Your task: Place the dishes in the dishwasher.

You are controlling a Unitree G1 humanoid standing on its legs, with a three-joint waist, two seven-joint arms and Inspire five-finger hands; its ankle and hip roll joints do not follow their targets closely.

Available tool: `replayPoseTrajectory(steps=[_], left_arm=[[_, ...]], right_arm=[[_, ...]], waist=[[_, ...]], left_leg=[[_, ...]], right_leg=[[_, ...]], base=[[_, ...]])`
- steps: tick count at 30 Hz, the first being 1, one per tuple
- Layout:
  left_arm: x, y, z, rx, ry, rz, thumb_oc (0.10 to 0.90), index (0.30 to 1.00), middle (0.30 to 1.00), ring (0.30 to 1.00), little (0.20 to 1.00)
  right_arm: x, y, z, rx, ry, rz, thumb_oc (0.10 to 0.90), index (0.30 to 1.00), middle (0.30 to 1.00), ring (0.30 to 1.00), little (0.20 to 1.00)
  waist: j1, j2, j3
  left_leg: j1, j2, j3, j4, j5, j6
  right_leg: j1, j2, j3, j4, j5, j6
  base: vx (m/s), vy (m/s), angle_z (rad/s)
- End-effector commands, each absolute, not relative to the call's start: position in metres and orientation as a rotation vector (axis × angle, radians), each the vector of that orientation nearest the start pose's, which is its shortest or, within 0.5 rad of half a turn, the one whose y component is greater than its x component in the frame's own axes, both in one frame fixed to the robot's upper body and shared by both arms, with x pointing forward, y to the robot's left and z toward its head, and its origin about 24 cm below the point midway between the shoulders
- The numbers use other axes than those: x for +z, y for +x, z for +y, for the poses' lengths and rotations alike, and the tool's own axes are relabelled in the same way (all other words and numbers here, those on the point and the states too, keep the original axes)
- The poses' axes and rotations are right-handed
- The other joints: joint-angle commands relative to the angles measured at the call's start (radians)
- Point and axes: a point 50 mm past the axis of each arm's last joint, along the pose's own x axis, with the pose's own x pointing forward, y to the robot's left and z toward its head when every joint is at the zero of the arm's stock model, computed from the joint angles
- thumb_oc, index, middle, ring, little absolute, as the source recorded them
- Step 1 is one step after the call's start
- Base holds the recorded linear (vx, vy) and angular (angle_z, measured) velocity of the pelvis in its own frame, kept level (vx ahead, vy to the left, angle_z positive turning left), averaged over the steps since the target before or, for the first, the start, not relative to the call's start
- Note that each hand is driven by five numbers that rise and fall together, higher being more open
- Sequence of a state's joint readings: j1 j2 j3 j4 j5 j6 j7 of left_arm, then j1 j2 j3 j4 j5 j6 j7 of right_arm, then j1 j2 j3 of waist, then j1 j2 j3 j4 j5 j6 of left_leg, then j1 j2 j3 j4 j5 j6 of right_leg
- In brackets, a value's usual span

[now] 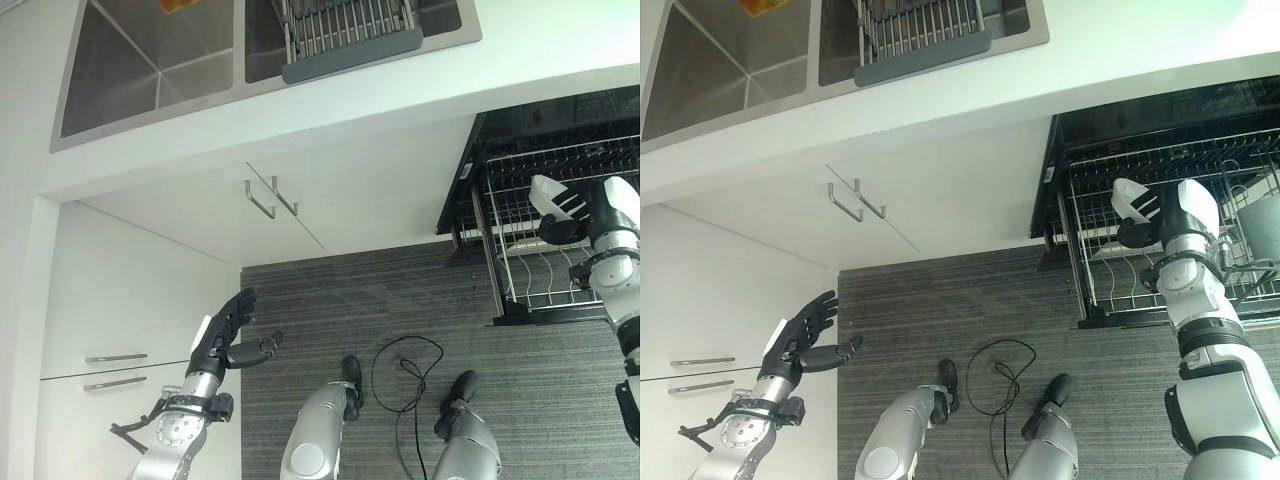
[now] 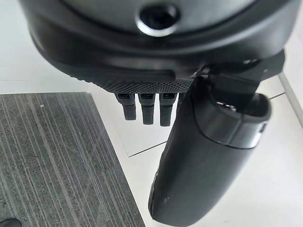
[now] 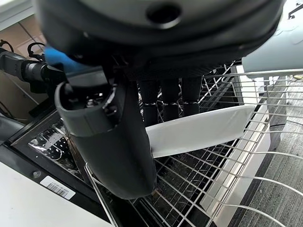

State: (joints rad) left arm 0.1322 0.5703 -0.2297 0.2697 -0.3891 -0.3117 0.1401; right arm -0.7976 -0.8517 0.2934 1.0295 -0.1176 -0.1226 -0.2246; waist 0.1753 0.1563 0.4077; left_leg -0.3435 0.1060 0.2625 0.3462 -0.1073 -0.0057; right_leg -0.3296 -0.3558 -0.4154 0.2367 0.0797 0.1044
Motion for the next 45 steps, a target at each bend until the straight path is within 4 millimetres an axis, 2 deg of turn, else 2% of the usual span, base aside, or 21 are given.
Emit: replayPoseTrajectory(steps=[1, 2, 3, 5, 10, 16, 19, 20, 21, 22, 23, 24, 26, 27, 33, 35, 38, 41, 42, 43, 45], left_arm=[[0.027, 0.209, 0.257, 0.077, 0.184, -0.003, 0.800, 0.900, 0.900, 0.900, 0.900], [0.029, 0.210, 0.258, 0.077, 0.184, -0.007, 0.800, 0.900, 0.900, 0.900, 0.900], [0.029, 0.211, 0.258, 0.076, 0.185, -0.008, 0.800, 0.900, 0.900, 0.900, 0.900], [0.031, 0.212, 0.258, 0.075, 0.184, -0.012, 0.800, 0.900, 0.900, 0.900, 0.900], [0.036, 0.217, 0.256, 0.063, 0.185, -0.029, 0.800, 0.900, 0.900, 0.900, 0.900], [0.042, 0.220, 0.257, 0.056, 0.200, -0.044, 0.800, 0.900, 0.900, 0.900, 0.900], [0.045, 0.221, 0.256, 0.048, 0.215, -0.046, 0.800, 0.900, 0.900, 0.900, 0.900], [0.044, 0.221, 0.256, 0.044, 0.220, -0.043, 0.800, 0.900, 0.900, 0.900, 0.900], [0.044, 0.221, 0.255, 0.041, 0.224, -0.039, 0.800, 0.900, 0.900, 0.900, 0.900], [0.043, 0.220, 0.255, 0.042, 0.229, -0.029, 0.800, 0.900, 0.900, 0.900, 0.900], [0.042, 0.217, 0.258, 0.056, 0.241, -0.010, 0.800, 0.900, 0.900, 0.900, 0.900], [0.042, 0.217, 0.259, 0.057, 0.246, -0.007, 0.800, 0.900, 0.900, 0.900, 0.900], [0.042, 0.213, 0.263, 0.051, 0.289, 0.005, 0.800, 0.900, 0.900, 0.900, 0.900], [0.042, 0.211, 0.267, 0.054, 0.305, 0.014, 0.800, 0.900, 0.900, 0.900, 0.900], [0.036, 0.201, 0.280, 0.076, 0.357, 0.070, 0.800, 0.900, 0.900, 0.900, 0.900], [0.029, 0.195, 0.284, 0.078, 0.375, 0.109, 0.800, 0.900, 0.900, 0.900, 0.900], [0.018, 0.190, 0.287, 0.079, 0.392, 0.149, 0.800, 0.900, 0.900, 0.900, 0.900], [0.013, 0.188, 0.288, 0.089, 0.391, 0.167, 0.800, 0.900, 0.900, 0.900, 0.900], [0.009, 0.187, 0.289, 0.097, 0.388, 0.177, 0.800, 0.900, 0.900, 0.900, 0.900], [0.006, 0.186, 0.289, 0.100, 0.385, 0.183, 0.800, 0.900, 0.900, 0.900, 0.900], [0.000, 0.184, 0.288, 0.101, 0.379, 0.198, 0.800, 0.900, 0.900, 0.900, 0.900]], right_arm=[[0.208, 0.350, -0.364, -0.489, -1.066, -0.026, 0.402, 0.302, 0.302, 0.302, 0.302], [0.207, 0.350, -0.366, -0.481, -1.038, -0.002, 0.563, 0.545, 0.545, 0.545, 0.545], [0.204, 0.350, -0.367, -0.474, -1.024, 0.016, 0.800, 0.900, 0.900, 0.900, 0.900], [0.203, 0.351, -0.366, -0.467, -1.006, 0.028, 0.800, 0.900, 0.900, 0.900, 0.900], [0.198, 0.352, -0.369, -0.487, -0.933, 0.086, 0.800, 0.900, 0.900, 0.900, 0.900], [0.196, 0.353, -0.369, -0.507, -0.915, 0.120, 0.800, 0.900, 0.900, 0.900, 0.900], [0.197, 0.353, -0.369, -0.529, -0.855, 0.112, 0.800, 0.900, 0.900, 0.900, 0.900], [0.196, 0.352, -0.371, -0.533, -0.823, 0.126, 0.800, 0.900, 0.900, 0.900, 0.900], [0.194, 0.351, -0.373, -0.552, -0.800, 0.146, 0.800, 0.900, 0.900, 0.900, 0.900], [0.195, 0.348, -0.376, -0.577, -0.777, 0.142, 0.800, 0.900, 0.900, 0.900, 0.900], [0.197, 0.345, -0.374, -0.575, -0.738, 0.075, 0.800, 0.900, 0.900, 0.900, 0.900], [0.196, 0.345, -0.373, -0.571, -0.737, 0.074, 0.800, 0.900, 0.900, 0.900, 0.900], [0.194, 0.342, -0.368, -0.543, -0.736, 0.043, 0.800, 0.900, 0.900, 0.900, 0.900], [0.191, 0.339, -0.367, -0.530, -0.718, 0.046, 0.800, 0.900, 0.900, 0.900, 0.900], [0.163, 0.316, -0.376, -0.504, -0.656, 0.071, 0.800, 0.900, 0.900, 0.900, 0.900], [0.150, 0.302, -0.381, -0.519, -0.576, 0.086, 0.800, 0.900, 0.900, 0.900, 0.900], [0.135, 0.289, -0.382, -0.558, -0.518, 0.091, 0.800, 0.900, 0.900, 0.900, 0.900], [0.129, 0.282, -0.383, -0.586, -0.485, 0.102, 0.800, 0.900, 0.900, 0.900, 0.900], [0.124, 0.279, -0.383, -0.613, -0.455, 0.109, 0.800, 0.900, 0.900, 0.900, 0.900], [0.119, 0.274, -0.384, -0.652, -0.392, 0.115, 0.800, 0.900, 0.900, 0.900, 0.900], [0.105, 0.266, -0.386, -0.705, -0.320, 0.144, 0.800, 0.900, 0.900, 0.900, 0.900]], waist=[[0.025, -0.011, -0.062], [0.027, -0.012, -0.057], [0.030, -0.011, -0.059], [0.028, -0.012, -0.049], [0.029, -0.013, -0.037], [0.030, -0.032, -0.029], [0.032, -0.050, -0.026], [0.034, -0.054, -0.032], [0.033, -0.059, -0.034], [0.030, -0.067, -0.032], [0.027, -0.091, -0.041], [0.029, -0.094, -0.048], [0.028, -0.130, -0.051], [0.026, -0.146, -0.062], [0.007, -0.206, -0.102], [-0.012, -0.223, -0.134], [-0.033, -0.235, -0.168], [-0.045, -0.237, -0.181], [-0.056, -0.236, -0.188], [-0.066, -0.238, -0.190], [-0.079, -0.231, -0.199]], left_leg=[[0.006, 0.053, -0.117, -0.046, -0.033, -0.091], [-0.003, 0.053, -0.118, -0.046, -0.031, -0.090], [0.007, 0.054, -0.126, -0.046, -0.052, -0.097], [-0.012, 0.053, -0.120, -0.046, -0.028, -0.090], [-0.031, 0.055, -0.121, -0.046, -0.024, -0.088], [-0.045, 0.062, -0.123, -0.046, -0.019, -0.088], [-0.040, 0.073, -0.120, -0.046, -0.018, -0.089], [-0.027, 0.078, -0.128, -0.046, -0.039, -0.098], [-0.025, 0.081, -0.126, -0.046, -0.038, -0.098], [-0.031, 0.086, -0.114, -0.046, -0.014, -0.092], [-0.019, 0.096, -0.113, -0.046, -0.013, -0.094], [-0.007, 0.097, -0.123, -0.046, -0.034, -0.102], [0.002, 0.111, -0.110, -0.046, -0.012, -0.097], [0.024, 0.117, -0.118, -0.046, -0.035, -0.105], [0.096, 0.147, -0.093, -0.046, -0.051, -0.103], [0.133, 0.158, -0.078, -0.046, -0.059, -0.100], [0.168, 0.169, -0.057, -0.046, -0.070, -0.098], [0.183, 0.174, -0.046, -0.046, -0.073, -0.099], [0.193, 0.176, -0.040, -0.046, -0.077, -0.099], [0.190, 0.178, -0.019, -0.046, -0.055, -0.090], [0.204, 0.179, -0.009, -0.046, -0.061, -0.090]], right_leg=[[-0.054, -0.043, 0.061, 0.063, -0.079, 0.080], [-0.061, -0.043, 0.062, 0.063, -0.078, 0.081], [-0.053, -0.040, 0.075, 0.063, -0.097, 0.096], [-0.069, -0.042, 0.065, 0.063, -0.076, 0.081], [-0.083, -0.036, 0.074, 0.063, -0.077, 0.082], [-0.089, -0.024, 0.080, 0.063, -0.077, 0.083], [-0.075, -0.016, 0.074, 0.063, -0.080, 0.085], [-0.060, -0.007, 0.085, 0.063, -0.101, 0.099], [-0.054, -0.004, 0.083, 0.063, -0.104, 0.098], [-0.055, -0.001, 0.070, 0.063, -0.087, 0.083], [-0.035, 0.008, 0.064, 0.063, -0.091, 0.083], [-0.023, 0.013, 0.075, 0.063, -0.110, 0.097], [-0.004, 0.016, 0.049, 0.063, -0.090, 0.086], [0.017, 0.027, 0.060, 0.063, -0.108, 0.100], [0.092, 0.049, 0.052, 0.063, -0.116, 0.103], [0.124, 0.060, 0.056, 0.063, -0.123, 0.103], [0.148, 0.066, 0.062, 0.063, -0.132, 0.103], [0.157, 0.067, 0.067, 0.063, -0.134, 0.104], [0.163, 0.068, 0.071, 0.063, -0.138, 0.104], [0.156, 0.062, 0.060, 0.063, -0.124, 0.090], [0.163, 0.060, 0.063, 0.063, -0.127, 0.090]], base=[[-0.07, -0.014, 0.02], [0.00, 0.000, 0.00], [0.00, 0.000, 0.00], [-0.09, -0.017, -0.01], [-0.09, -0.015, 0.02], [-0.07, -0.038, -0.02], [-0.03, -0.060, -0.02], [0.05, -0.026, -0.01], [-0.04, -0.020, 0.02], [-0.12, -0.078, 0.02], [-0.02, -0.080, 0.01], [0.00, -0.151, -0.02], [0.02, -0.153, -0.06], [0.11, -0.123, -0.10], [0.06, -0.080, -0.10], [0.08, -0.046, -0.06], [0.06, -0.006, -0.17], [0.03, 0.006, -0.16], [-0.07, 0.010, -0.20], [-0.07, 0.023, -0.17], [0.02, 0.045, -0.14]])
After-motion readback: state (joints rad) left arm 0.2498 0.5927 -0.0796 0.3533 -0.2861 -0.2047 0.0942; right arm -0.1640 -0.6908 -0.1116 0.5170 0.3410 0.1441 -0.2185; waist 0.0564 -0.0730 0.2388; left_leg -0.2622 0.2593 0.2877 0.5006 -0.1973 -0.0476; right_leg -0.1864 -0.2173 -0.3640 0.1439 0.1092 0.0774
